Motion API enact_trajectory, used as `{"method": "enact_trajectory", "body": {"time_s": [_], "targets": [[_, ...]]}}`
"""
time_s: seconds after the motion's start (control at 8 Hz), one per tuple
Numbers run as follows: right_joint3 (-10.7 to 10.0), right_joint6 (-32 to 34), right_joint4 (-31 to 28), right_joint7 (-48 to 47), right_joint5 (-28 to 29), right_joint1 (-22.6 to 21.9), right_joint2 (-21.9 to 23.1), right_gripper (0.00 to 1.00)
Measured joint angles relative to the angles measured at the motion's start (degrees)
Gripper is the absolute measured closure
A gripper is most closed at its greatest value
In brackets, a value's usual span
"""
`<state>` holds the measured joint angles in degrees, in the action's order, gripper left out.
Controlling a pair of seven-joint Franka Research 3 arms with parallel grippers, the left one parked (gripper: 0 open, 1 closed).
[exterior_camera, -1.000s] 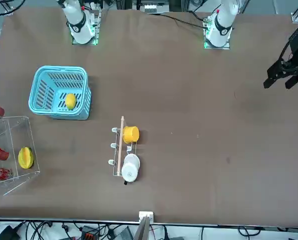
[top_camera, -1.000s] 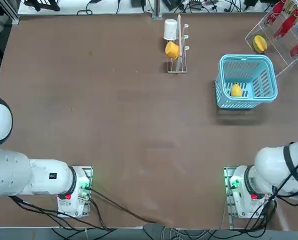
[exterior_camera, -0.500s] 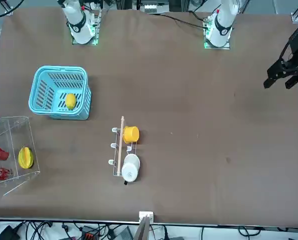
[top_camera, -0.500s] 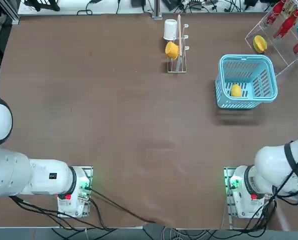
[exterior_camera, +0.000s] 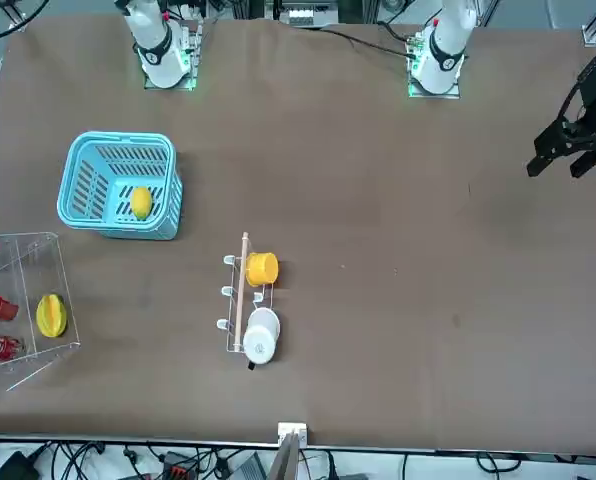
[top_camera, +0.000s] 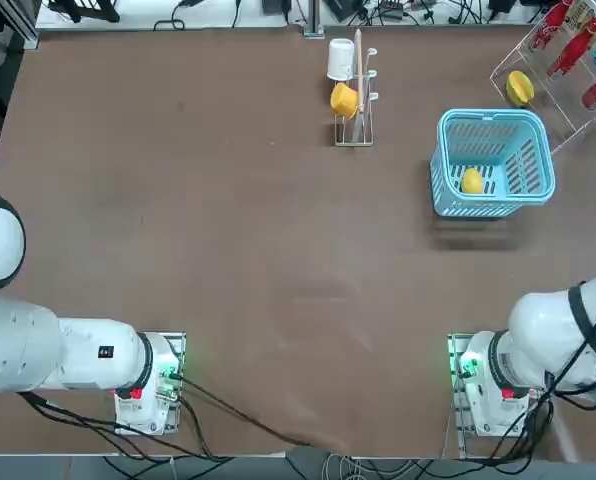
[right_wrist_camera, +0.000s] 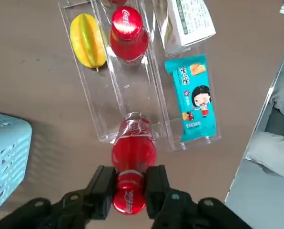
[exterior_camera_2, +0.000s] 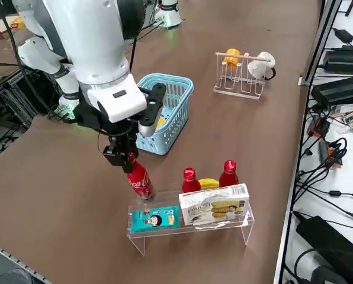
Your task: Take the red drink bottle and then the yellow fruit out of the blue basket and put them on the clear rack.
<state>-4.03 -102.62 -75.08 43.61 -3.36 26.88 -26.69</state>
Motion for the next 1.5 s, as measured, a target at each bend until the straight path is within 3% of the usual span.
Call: {"method": "enact_trajectory", "body": {"time_s": [1.5], "targets": [[0.0,-1.9,0.0,0.0,0.0,0.0,-2.9,0.62]]}}
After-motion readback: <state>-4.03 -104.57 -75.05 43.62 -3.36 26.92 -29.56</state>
